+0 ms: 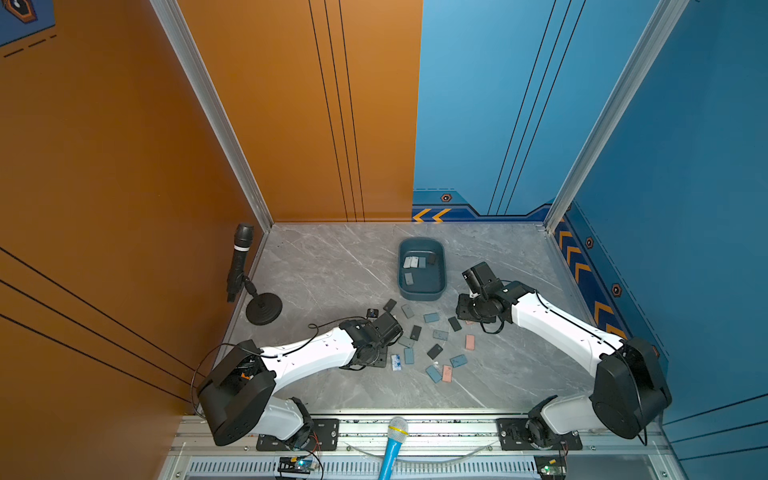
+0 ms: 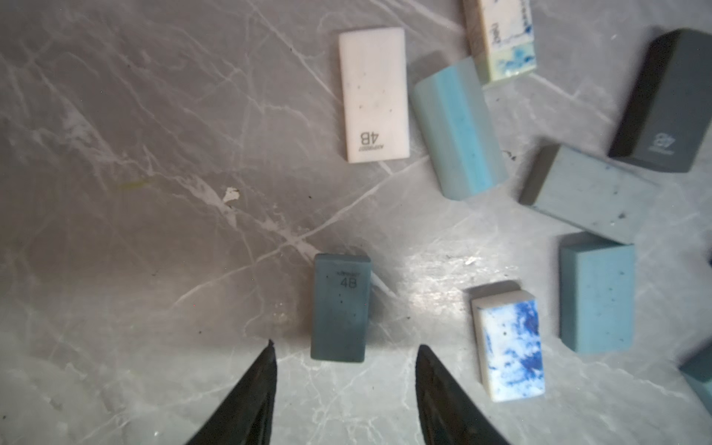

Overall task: Put the eraser in the storage box
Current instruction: Pick up the eraser from the center of the board.

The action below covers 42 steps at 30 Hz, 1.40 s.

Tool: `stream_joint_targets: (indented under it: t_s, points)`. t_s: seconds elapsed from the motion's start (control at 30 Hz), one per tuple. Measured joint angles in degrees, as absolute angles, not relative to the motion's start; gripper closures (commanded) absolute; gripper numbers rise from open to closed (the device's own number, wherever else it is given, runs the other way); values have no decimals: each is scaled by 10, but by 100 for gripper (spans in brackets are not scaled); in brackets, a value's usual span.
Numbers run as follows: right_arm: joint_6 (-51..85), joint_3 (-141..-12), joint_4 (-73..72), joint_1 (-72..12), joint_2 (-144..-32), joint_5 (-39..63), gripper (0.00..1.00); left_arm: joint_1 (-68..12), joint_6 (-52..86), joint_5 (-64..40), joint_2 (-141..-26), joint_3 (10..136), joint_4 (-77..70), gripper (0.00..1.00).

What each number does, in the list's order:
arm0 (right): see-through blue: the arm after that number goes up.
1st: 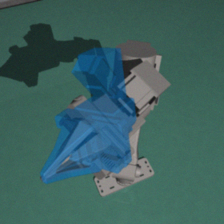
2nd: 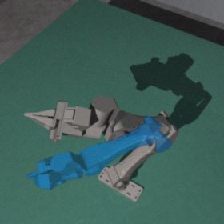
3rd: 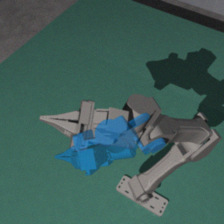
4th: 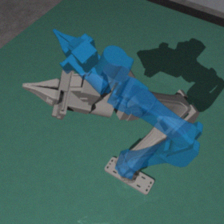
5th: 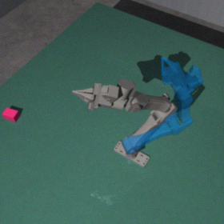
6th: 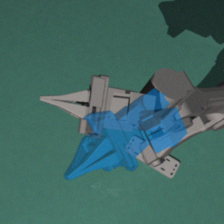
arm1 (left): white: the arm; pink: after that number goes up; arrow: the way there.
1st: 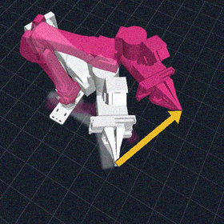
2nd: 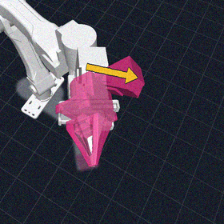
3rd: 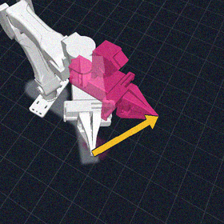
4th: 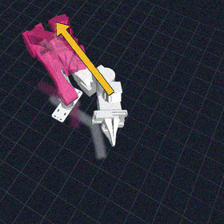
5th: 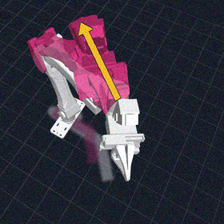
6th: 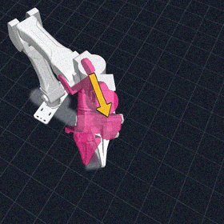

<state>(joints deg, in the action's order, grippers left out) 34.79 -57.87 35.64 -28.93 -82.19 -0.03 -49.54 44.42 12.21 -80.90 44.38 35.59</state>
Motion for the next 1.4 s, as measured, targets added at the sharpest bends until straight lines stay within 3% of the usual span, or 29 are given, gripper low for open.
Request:
stream_joint_targets:
  t_s: [0.63,1.13,1.4]
  points:
    - [365,-564,338,-288,-816,9,52,-454,441,89,-825,406,289,48]
    - [365,-561,333,-285,-816,13,52,-454,436,103,-847,422,294,73]
    - [372,-561,327,-284,-816,13,52,-454,436,103,-847,423,294,78]
